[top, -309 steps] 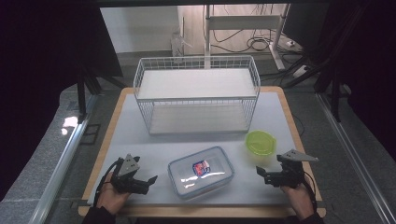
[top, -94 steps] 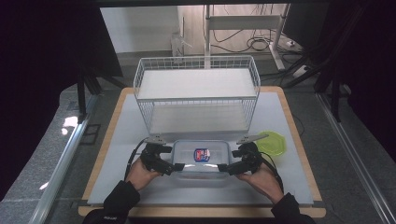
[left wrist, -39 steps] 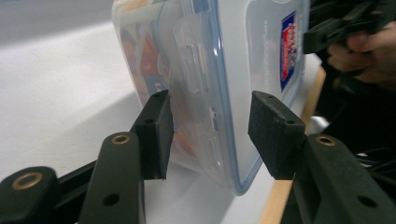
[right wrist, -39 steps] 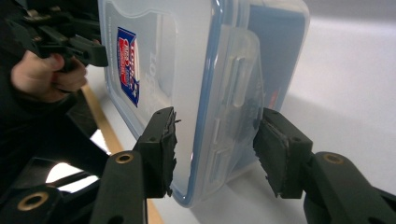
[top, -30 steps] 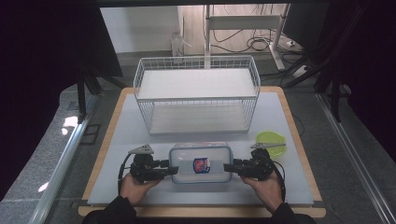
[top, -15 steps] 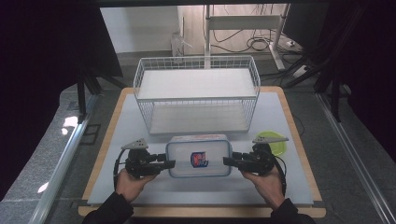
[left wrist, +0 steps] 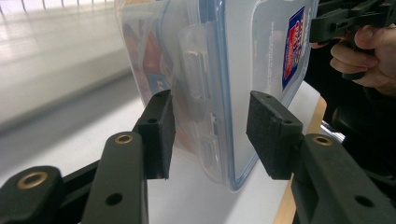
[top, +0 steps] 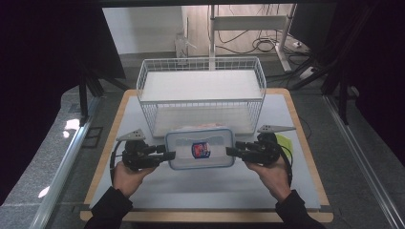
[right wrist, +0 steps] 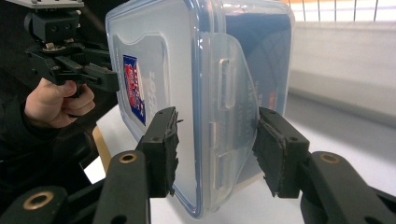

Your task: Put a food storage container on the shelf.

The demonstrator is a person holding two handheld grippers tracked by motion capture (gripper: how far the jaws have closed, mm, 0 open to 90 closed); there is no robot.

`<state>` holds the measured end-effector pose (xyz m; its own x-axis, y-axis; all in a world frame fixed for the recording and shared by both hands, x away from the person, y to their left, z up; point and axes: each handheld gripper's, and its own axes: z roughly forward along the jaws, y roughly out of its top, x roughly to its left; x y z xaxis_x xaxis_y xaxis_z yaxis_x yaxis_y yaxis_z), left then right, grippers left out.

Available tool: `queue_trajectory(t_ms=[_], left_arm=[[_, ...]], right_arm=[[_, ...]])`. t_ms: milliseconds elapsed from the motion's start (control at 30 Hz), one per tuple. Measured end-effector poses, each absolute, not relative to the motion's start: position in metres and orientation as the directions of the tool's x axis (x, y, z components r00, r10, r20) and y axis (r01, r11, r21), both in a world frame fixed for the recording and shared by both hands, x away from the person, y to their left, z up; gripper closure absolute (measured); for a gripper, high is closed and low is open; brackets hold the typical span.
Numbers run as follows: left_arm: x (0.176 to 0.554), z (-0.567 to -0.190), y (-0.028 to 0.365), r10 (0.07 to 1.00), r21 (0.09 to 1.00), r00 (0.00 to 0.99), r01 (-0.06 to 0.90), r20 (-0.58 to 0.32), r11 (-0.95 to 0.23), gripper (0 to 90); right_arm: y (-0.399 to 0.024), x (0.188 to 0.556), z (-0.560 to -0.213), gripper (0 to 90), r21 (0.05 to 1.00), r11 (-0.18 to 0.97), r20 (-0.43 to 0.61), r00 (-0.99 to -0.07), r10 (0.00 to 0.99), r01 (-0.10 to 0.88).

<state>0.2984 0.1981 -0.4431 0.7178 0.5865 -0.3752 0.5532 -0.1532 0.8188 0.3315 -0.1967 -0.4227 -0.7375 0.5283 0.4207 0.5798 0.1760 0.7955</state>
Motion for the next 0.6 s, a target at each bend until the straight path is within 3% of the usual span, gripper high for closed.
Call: queue_trajectory(t_ms=[600], left_arm=[[0.329, -0.362, 0.207, 0.609, 0.872, 0.733, 0.472, -0.303, -0.134, 52.8]], right_arm=[[-0.19, 0.367, -0.354, 51.5, 0.838, 0.146, 0.398, -0.771, 0.498, 0.526]])
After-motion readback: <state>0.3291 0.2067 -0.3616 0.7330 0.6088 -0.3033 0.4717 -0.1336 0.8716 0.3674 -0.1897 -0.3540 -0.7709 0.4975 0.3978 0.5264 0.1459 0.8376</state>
